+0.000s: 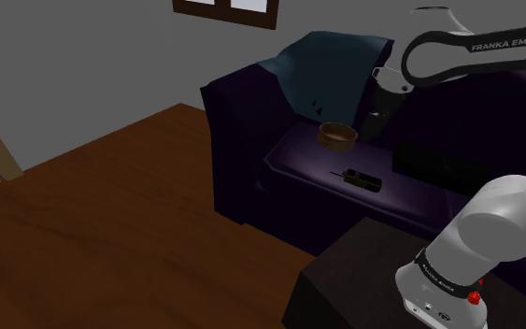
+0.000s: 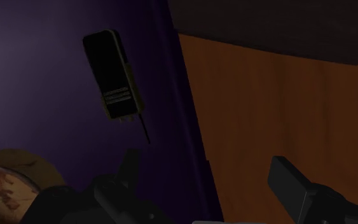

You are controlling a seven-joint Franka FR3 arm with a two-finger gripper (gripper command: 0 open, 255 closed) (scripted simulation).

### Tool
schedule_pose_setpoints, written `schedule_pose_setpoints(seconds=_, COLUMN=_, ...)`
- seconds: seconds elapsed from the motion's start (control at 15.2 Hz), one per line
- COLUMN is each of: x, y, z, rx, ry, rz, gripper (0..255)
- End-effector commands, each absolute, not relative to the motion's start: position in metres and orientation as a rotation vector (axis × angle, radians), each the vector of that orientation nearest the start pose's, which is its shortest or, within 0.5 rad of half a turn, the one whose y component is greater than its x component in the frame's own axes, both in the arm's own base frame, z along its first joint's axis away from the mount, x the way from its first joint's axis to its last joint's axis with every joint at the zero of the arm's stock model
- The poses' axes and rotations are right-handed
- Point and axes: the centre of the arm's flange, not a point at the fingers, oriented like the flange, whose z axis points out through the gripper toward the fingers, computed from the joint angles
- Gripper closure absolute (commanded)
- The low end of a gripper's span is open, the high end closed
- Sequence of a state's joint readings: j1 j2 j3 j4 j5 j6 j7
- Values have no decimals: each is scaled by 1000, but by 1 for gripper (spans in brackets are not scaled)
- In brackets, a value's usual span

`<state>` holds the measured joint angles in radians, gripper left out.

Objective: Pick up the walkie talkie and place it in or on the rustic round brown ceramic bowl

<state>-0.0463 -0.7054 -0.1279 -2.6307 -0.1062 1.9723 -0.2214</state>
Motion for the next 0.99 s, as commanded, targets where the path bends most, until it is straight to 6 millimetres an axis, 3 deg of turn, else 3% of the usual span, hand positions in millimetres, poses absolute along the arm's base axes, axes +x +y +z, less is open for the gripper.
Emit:
schedule_pose_setpoints(seconds=0.0, x=338, y=-79, z=444, rx=-3161, ry=-206, rz=-60, gripper=0)
schedule_pose_setpoints(seconds=0.92, x=375, y=-162, z=284, rx=-3163, ry=-358, rz=-9, gripper=0)
